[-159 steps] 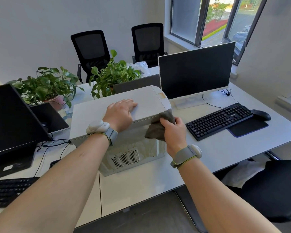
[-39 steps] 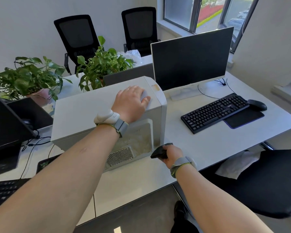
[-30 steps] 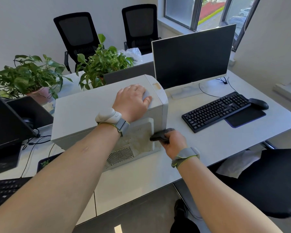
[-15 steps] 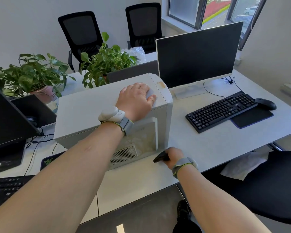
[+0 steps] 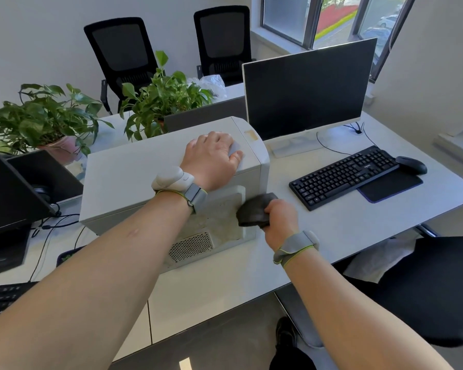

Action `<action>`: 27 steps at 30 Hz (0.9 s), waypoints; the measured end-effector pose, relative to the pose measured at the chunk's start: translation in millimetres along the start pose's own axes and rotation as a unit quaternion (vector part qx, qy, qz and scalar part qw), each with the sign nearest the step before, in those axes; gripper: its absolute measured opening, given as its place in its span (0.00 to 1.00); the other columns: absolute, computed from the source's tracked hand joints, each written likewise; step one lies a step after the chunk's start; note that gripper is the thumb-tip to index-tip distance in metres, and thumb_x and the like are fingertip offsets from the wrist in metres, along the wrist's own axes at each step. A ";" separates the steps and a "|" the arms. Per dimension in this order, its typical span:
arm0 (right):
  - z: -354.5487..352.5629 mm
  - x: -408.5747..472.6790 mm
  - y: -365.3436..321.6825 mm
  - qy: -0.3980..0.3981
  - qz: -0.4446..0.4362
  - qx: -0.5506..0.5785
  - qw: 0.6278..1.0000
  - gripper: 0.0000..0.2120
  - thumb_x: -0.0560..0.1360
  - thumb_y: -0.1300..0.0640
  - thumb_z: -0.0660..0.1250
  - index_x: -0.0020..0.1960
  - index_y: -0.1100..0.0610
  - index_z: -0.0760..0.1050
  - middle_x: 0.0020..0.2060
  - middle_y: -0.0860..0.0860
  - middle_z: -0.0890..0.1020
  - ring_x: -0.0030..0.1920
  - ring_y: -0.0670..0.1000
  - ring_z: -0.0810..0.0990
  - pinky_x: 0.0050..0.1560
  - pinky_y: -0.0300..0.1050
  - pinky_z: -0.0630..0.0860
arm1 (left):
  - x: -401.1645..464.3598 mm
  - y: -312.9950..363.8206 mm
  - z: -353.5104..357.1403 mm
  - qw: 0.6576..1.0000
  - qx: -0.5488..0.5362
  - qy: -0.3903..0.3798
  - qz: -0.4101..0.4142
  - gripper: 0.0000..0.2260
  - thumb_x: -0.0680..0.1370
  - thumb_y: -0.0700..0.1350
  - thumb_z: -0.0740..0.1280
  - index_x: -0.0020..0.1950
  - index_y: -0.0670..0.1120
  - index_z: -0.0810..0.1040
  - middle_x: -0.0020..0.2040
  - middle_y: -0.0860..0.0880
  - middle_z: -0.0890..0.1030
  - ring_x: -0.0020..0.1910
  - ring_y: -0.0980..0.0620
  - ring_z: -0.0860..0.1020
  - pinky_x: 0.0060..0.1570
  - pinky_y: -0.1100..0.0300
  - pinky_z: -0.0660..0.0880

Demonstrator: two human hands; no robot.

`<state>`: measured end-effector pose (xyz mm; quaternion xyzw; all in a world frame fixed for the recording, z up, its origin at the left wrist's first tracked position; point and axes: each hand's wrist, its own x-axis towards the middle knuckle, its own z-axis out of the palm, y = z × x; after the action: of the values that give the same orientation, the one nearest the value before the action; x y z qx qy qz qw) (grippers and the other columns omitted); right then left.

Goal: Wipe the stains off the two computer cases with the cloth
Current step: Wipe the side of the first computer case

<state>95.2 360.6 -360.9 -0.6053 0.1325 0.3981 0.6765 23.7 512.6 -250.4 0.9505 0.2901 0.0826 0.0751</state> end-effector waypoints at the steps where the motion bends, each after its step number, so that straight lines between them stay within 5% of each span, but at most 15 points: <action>1: -0.1 -12.3 -13.5 -0.033 -0.016 0.012 0.999 0.05 0.77 0.69 0.56 0.49 0.63 0.70 0.38 0.56 0.74 0.42 0.58 0.76 0.48 0.52 0.73 | -0.1 0.1 -0.6 1.000 -0.001 -0.002 -0.002 0.20 0.84 0.60 0.54 0.70 0.51 0.72 0.72 0.49 0.71 0.71 0.44 0.67 0.73 0.46 0.58; 7: -37.0 -38.5 -45.0 -0.186 -0.032 0.106 0.976 0.23 0.72 0.67 0.48 0.30 0.63 0.79 0.30 0.58 0.78 0.32 0.57 0.80 0.37 0.45 0.77 | -1.7 0.2 -2.3 1.000 -0.009 -0.001 -0.004 0.20 0.84 0.60 0.55 0.70 0.51 0.72 0.73 0.49 0.71 0.71 0.43 0.68 0.74 0.46 0.58; 13: -46.8 8.8 6.0 -0.071 0.060 0.033 0.995 0.12 0.72 0.64 0.54 0.47 0.67 0.75 0.44 0.62 0.79 0.48 0.64 0.81 0.44 0.52 0.77 | -1.4 -0.5 -1.3 1.000 -0.013 0.004 -0.004 0.19 0.84 0.60 0.55 0.68 0.52 0.73 0.71 0.49 0.72 0.70 0.44 0.69 0.73 0.46 0.59; 16: -59.4 41.4 37.1 0.024 0.081 -0.008 0.996 0.25 0.72 0.63 0.61 0.68 0.70 0.70 0.56 0.61 0.76 0.71 0.66 0.73 0.58 0.57 0.79 | -1.4 -0.5 -0.9 1.000 -0.018 0.008 -0.004 0.19 0.84 0.61 0.55 0.68 0.52 0.73 0.71 0.49 0.73 0.70 0.44 0.69 0.73 0.46 0.59; 19: -51.8 42.3 49.4 0.075 0.109 -0.063 0.989 0.25 0.81 0.60 0.59 0.78 0.60 0.64 0.72 0.60 0.73 0.68 0.58 0.77 0.45 0.46 0.77 | -1.4 -1.3 -0.6 1.000 -0.019 0.012 -0.007 0.18 0.83 0.61 0.56 0.67 0.53 0.73 0.70 0.49 0.73 0.69 0.44 0.69 0.72 0.46 0.59; 22: -43.0 43.9 63.6 0.051 0.129 -0.244 0.960 0.26 0.85 0.54 0.59 0.81 0.57 0.58 0.75 0.58 0.70 0.67 0.54 0.76 0.63 0.45 0.76 | -0.7 -0.9 0.5 1.000 -0.018 0.016 -0.009 0.18 0.83 0.60 0.56 0.66 0.52 0.74 0.69 0.49 0.73 0.69 0.44 0.69 0.72 0.47 0.60; 24: -40.4 54.3 66.4 0.040 0.156 -0.136 0.978 0.29 0.86 0.56 0.57 0.81 0.48 0.46 0.76 0.57 0.69 0.59 0.52 0.79 0.56 0.42 0.79 | -1.1 0.1 0.4 1.000 -0.017 0.017 -0.008 0.18 0.83 0.60 0.57 0.67 0.52 0.74 0.69 0.49 0.73 0.69 0.44 0.69 0.72 0.47 0.60; 25: -35.5 58.4 71.3 0.024 0.108 -0.201 0.973 0.29 0.85 0.53 0.58 0.81 0.47 0.47 0.75 0.56 0.69 0.59 0.52 0.79 0.55 0.42 0.79 | -1.0 0.2 0.4 1.000 -0.016 0.018 -0.009 0.18 0.84 0.60 0.57 0.67 0.52 0.73 0.69 0.49 0.73 0.69 0.44 0.69 0.72 0.47 0.60; 27: -36.7 85.8 81.7 -0.001 -0.007 -0.424 0.906 0.33 0.81 0.43 0.65 0.80 0.56 0.60 0.73 0.55 0.71 0.68 0.56 0.75 0.65 0.44 0.74 | 0.0 -0.5 0.9 1.000 -0.015 0.017 -0.007 0.18 0.84 0.60 0.57 0.67 0.52 0.73 0.70 0.49 0.73 0.69 0.44 0.69 0.72 0.47 0.59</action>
<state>104.8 355.1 -484.4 -0.8355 -0.0532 0.4122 0.3593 23.6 512.9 -251.4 0.9455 0.2971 0.1025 0.0848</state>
